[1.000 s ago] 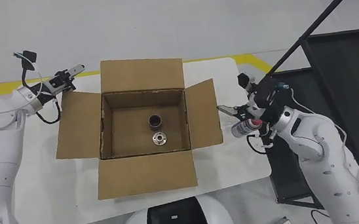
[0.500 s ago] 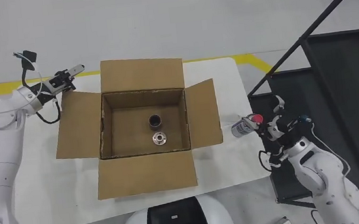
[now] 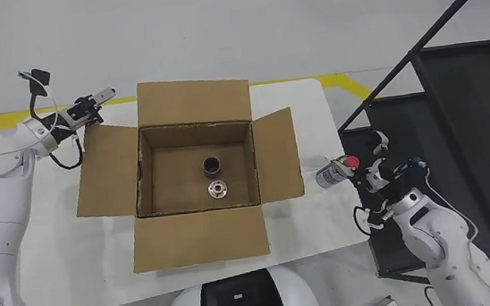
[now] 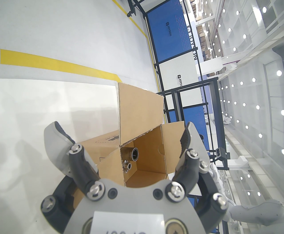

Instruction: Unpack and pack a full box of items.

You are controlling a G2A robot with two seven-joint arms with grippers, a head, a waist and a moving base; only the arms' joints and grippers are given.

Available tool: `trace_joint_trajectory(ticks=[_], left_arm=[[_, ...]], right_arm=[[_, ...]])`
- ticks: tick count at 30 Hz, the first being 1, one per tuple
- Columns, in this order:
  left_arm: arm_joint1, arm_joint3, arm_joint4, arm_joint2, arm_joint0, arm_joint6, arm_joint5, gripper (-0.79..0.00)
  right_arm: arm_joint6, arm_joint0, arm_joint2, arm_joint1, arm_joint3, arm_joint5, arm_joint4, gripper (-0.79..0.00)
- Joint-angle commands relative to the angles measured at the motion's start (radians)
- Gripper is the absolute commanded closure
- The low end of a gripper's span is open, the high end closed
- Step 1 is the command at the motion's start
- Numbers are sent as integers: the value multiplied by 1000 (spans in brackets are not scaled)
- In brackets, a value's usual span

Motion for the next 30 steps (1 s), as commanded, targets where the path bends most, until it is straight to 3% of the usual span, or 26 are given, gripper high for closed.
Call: trace_joint_trajectory(ticks=[1,9,15,30], left_arm=[[0,0,-1,0,0,0,0,-785],[0,0,-1,0,0,0,0,-785],[0,0,-1,0,0,0,0,-785],[0,0,-1,0,0,0,0,-785]], right_arm=[[12,12,3,1,7,18,-35,-785],[-140,48,-46,-7,198,99,-139,-785],[-223,64,-99,-9,337,58,-190,-785],[-303,279,-235,-39,666,172,-194,-785]])
